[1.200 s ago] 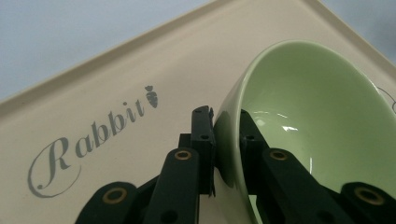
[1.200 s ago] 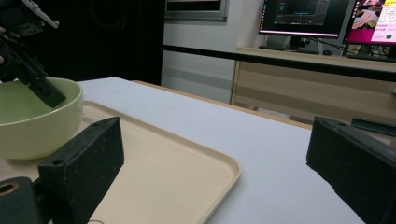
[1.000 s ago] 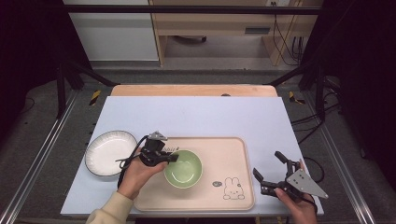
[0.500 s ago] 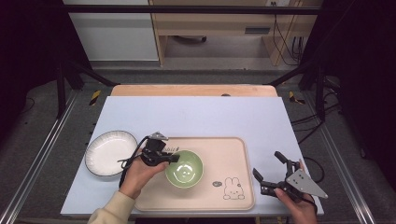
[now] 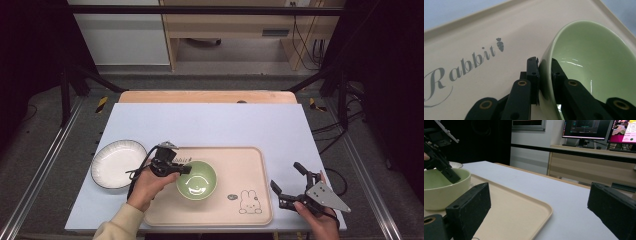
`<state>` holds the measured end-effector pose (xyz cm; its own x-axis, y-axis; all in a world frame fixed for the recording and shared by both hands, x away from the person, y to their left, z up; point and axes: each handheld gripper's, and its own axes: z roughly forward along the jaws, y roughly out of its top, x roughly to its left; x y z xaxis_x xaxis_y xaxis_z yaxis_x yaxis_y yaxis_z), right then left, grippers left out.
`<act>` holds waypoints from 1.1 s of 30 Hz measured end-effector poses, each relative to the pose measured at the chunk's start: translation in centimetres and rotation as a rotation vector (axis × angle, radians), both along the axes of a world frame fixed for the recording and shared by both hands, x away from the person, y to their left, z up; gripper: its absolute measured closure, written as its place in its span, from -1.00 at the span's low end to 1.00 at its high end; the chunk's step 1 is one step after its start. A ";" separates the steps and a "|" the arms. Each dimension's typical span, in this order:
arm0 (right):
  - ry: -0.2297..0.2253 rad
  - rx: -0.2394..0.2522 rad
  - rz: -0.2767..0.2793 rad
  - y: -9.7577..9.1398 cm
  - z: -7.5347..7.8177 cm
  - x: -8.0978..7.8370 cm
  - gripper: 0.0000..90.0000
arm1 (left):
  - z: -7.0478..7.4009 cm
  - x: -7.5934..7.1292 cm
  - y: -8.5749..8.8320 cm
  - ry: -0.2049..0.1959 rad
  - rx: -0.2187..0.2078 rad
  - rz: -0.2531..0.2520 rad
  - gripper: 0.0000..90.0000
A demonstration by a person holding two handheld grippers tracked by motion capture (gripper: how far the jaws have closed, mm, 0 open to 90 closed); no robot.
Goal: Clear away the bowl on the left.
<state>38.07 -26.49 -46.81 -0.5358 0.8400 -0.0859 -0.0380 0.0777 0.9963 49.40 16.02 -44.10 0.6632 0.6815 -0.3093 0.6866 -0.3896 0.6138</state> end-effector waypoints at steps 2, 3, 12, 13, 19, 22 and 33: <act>0.003 0.002 0.001 0.0 0.0 0.0 -0.89 | -0.1 0.0 0.0 0.002 -0.009 0.002 0.81; 0.001 0.000 0.001 0.0 0.0 0.0 -0.89 | -0.1 0.0 0.0 0.003 -0.008 0.001 0.82; 0.002 0.002 0.000 0.0 0.0 0.0 -0.89 | -0.3 0.2 0.1 0.016 -0.006 0.008 0.82; 0.001 0.000 0.002 0.1 0.0 0.0 -0.89 | -0.3 0.2 0.1 0.017 -0.005 0.009 0.82; 0.000 -0.001 0.002 0.1 0.0 0.0 -0.89 | -0.5 0.3 0.2 0.022 -0.007 0.011 0.83; 0.004 0.002 -0.004 0.0 0.0 0.0 -0.89 | -0.5 0.4 0.2 0.026 -0.006 0.005 0.83; 0.002 0.008 -0.008 0.0 0.0 0.0 -0.89 | -0.2 0.4 -0.2 -0.011 0.047 -0.027 0.83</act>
